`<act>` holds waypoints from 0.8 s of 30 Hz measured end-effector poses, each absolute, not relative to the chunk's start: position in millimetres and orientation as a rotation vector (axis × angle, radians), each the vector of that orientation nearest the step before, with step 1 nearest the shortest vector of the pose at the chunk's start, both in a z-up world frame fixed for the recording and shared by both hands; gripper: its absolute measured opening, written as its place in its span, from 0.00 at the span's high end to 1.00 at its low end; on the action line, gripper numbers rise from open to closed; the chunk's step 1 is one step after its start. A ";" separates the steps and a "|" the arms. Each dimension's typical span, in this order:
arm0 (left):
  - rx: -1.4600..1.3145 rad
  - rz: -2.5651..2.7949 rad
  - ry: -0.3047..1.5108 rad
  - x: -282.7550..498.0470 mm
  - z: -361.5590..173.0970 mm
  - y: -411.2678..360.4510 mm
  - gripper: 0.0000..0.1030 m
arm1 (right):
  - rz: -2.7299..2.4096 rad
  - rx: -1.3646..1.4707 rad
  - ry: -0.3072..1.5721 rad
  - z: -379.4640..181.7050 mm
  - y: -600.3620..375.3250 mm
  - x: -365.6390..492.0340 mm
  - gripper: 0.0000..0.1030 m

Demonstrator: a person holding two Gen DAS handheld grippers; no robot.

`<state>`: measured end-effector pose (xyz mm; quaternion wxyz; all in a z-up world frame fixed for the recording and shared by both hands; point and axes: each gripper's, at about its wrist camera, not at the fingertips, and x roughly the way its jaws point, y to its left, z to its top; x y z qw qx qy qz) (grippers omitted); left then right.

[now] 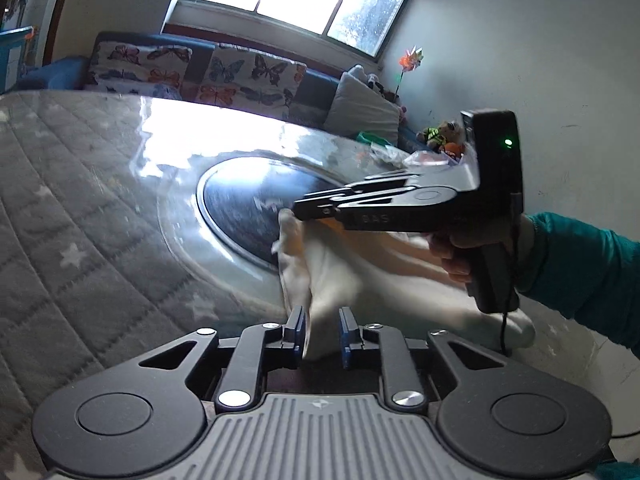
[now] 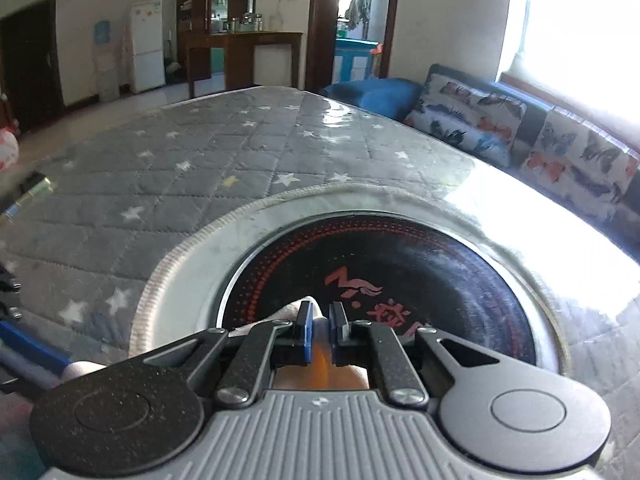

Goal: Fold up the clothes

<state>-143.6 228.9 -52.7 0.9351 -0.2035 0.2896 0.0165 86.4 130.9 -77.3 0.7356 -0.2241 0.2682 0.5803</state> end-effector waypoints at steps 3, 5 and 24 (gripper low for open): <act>-0.418 0.023 0.549 -134.4 -38.1 231.7 0.76 | 1.241 -0.443 0.589 -59.2 117.8 93.2 0.87; -0.420 0.004 0.533 -124.4 -31.8 230.8 0.75 | 1.231 -0.435 0.585 -48.3 105.4 94.0 0.87; -0.317 0.012 0.697 -48.8 -64.1 208.9 0.57 | 0.923 -0.409 0.717 -48.0 -70.2 81.8 0.83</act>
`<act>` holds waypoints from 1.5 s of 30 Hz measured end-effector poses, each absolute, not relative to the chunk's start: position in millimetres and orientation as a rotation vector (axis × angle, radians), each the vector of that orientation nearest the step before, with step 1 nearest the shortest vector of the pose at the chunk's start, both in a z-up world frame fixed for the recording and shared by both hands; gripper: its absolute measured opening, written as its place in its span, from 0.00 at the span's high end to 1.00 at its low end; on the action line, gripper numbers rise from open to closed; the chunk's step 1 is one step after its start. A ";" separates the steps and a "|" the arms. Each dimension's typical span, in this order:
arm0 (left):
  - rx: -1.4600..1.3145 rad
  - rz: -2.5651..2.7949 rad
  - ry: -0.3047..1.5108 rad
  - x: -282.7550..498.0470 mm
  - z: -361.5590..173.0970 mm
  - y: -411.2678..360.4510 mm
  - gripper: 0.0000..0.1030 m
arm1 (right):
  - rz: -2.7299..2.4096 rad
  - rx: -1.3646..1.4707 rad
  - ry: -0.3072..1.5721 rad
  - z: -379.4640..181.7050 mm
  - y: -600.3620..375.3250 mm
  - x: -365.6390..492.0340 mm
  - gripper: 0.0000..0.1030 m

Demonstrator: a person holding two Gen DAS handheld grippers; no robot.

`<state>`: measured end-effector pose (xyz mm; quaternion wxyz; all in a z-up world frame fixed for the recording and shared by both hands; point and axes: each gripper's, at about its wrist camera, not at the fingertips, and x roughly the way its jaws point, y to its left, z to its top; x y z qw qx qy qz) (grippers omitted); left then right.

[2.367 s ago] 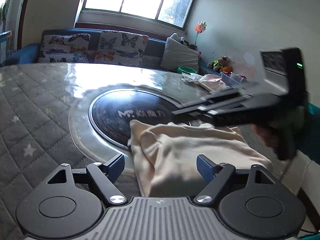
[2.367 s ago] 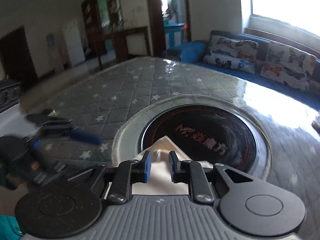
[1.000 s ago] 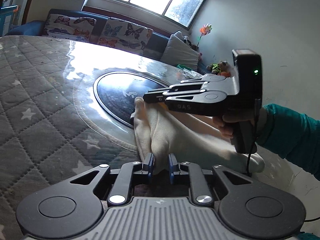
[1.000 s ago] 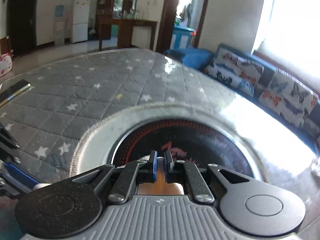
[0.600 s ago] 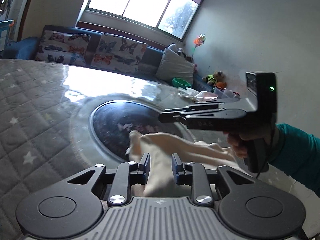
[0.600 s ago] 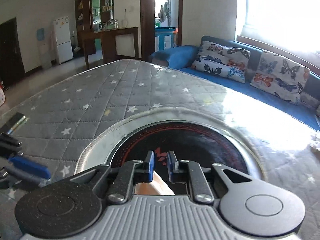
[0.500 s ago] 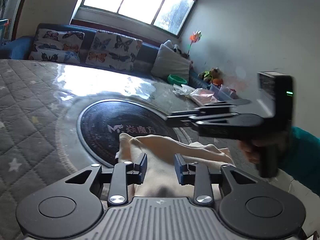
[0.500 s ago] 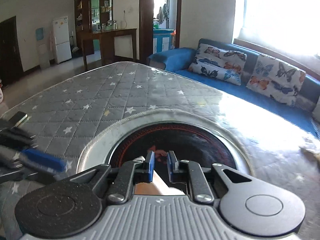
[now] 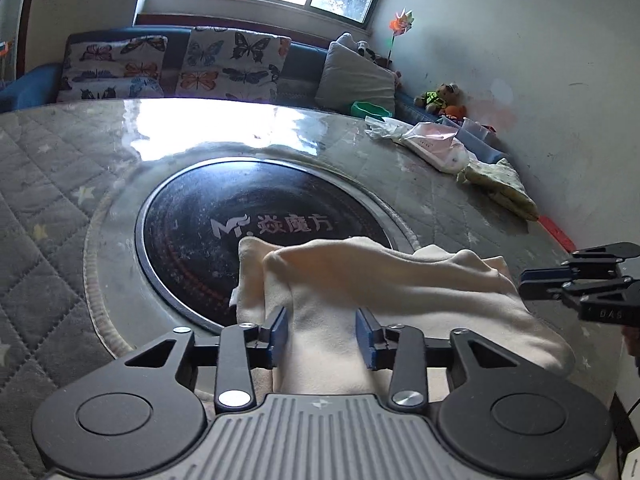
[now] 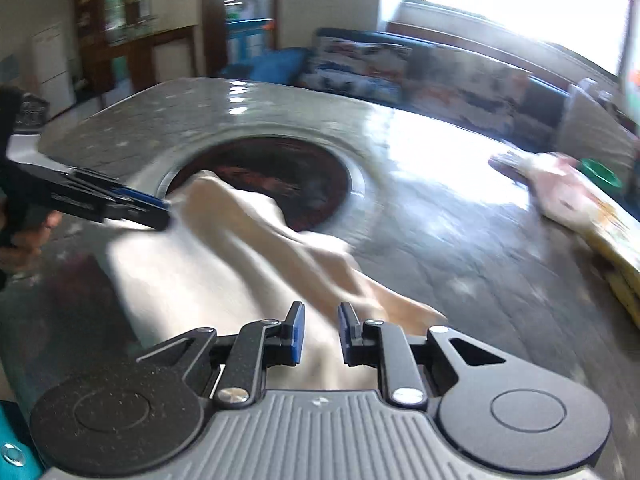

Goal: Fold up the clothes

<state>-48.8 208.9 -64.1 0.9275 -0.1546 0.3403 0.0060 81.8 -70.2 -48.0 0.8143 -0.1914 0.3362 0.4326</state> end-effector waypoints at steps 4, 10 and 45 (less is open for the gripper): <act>-0.292 -0.060 0.661 -47.8 -46.5 181.3 0.51 | 0.886 -0.327 0.715 -45.9 -92.1 96.7 0.83; -0.187 -0.302 0.663 -38.3 -41.1 101.3 0.48 | 0.909 -0.182 0.831 -69.2 -101.3 128.6 0.83; -0.117 -0.514 0.694 -34.5 -62.6 38.8 0.33 | 0.999 -0.260 0.703 -60.2 -50.5 118.7 0.90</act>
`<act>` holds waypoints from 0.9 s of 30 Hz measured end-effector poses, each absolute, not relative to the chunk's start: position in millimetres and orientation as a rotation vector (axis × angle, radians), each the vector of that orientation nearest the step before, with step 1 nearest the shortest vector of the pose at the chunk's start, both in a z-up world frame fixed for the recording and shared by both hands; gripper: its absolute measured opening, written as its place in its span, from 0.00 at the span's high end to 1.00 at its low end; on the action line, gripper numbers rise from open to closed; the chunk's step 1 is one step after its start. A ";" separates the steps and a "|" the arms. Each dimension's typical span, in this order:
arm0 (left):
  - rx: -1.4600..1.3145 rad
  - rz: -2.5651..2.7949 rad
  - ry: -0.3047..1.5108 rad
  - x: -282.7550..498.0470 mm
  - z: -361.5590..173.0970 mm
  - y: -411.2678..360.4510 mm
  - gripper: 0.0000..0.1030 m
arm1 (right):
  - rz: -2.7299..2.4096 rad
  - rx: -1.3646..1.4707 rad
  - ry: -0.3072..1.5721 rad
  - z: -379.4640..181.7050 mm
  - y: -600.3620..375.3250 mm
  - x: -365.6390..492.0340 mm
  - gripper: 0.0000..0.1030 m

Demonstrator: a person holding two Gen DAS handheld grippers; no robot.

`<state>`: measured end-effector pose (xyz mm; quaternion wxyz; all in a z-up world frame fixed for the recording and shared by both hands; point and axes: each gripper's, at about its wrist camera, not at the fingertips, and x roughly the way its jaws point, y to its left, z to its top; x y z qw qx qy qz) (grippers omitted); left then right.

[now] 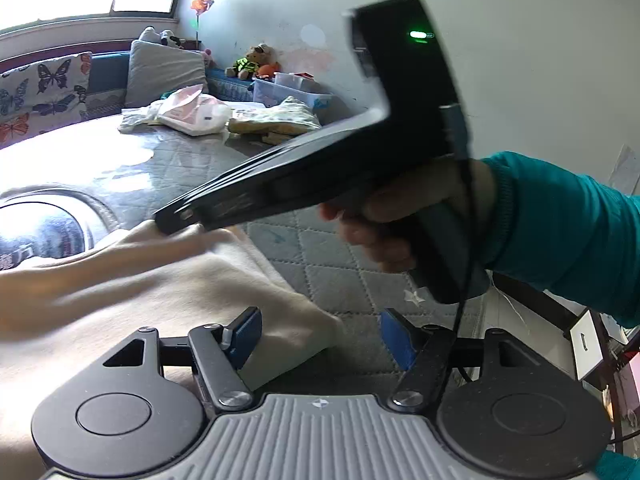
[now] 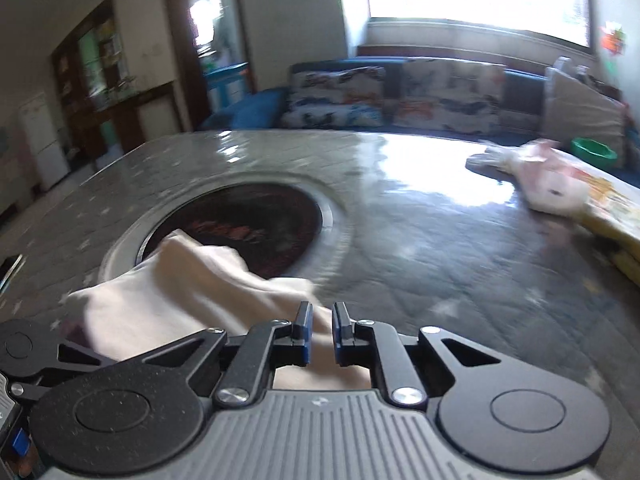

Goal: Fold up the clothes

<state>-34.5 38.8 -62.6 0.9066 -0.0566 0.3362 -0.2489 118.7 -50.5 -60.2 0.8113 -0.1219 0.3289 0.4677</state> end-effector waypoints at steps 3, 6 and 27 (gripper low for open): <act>-0.128 -0.508 0.693 -35.6 -63.4 42.6 0.33 | 1.018 -0.301 0.718 -68.9 -28.5 119.9 0.90; -0.139 -0.510 0.690 -35.7 -64.0 44.7 0.31 | 1.020 -0.328 0.732 -77.0 -13.0 123.7 0.90; -0.211 -0.520 0.666 -40.8 -71.0 56.0 0.28 | 1.142 -0.407 0.757 -69.4 38.1 123.3 0.82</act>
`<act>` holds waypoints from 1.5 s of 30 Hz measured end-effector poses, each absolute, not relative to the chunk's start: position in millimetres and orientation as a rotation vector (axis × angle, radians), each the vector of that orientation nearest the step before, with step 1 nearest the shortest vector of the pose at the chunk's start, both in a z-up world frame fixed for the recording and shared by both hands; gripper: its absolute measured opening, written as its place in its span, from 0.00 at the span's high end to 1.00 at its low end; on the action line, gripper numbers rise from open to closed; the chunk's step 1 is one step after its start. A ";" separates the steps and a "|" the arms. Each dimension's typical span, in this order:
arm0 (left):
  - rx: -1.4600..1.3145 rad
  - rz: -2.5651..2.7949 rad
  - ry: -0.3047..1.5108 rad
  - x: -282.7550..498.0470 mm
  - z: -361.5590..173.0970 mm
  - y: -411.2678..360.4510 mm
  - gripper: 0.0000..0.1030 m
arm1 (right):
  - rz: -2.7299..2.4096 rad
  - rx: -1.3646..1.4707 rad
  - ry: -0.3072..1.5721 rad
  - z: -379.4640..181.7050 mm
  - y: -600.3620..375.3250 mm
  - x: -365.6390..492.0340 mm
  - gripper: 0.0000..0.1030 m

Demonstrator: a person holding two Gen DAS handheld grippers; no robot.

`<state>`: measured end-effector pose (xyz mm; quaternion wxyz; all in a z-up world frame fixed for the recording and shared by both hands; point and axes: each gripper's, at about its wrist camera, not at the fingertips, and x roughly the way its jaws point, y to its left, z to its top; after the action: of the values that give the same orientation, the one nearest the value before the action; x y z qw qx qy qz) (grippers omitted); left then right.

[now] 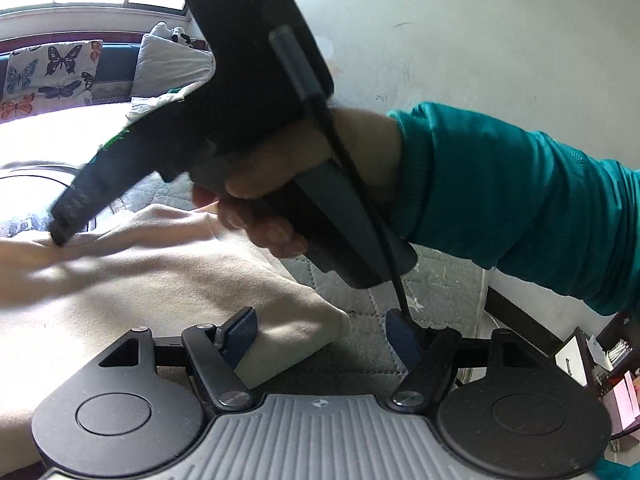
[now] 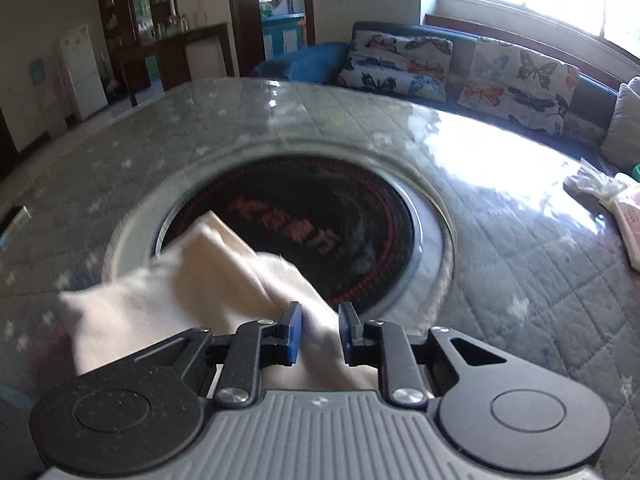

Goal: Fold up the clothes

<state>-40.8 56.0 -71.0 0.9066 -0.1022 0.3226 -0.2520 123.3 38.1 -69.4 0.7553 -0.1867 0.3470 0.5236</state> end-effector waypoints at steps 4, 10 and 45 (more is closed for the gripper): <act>-0.224 -0.516 0.662 -41.7 -71.5 58.2 0.28 | 1.205 -0.430 0.768 -71.0 53.8 121.6 0.82; -0.239 -0.511 0.650 -47.2 -68.3 62.1 0.23 | 1.198 -0.454 0.766 -75.0 65.8 124.0 0.81; -0.355 -0.100 0.634 -86.5 -50.9 177.9 0.09 | 1.142 -0.427 0.713 -60.8 75.3 111.5 0.48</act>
<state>-86.5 177.9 -50.9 0.9336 -0.1734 0.3098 -0.0490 111.5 75.3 -60.8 0.7608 -0.1961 0.3275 0.5248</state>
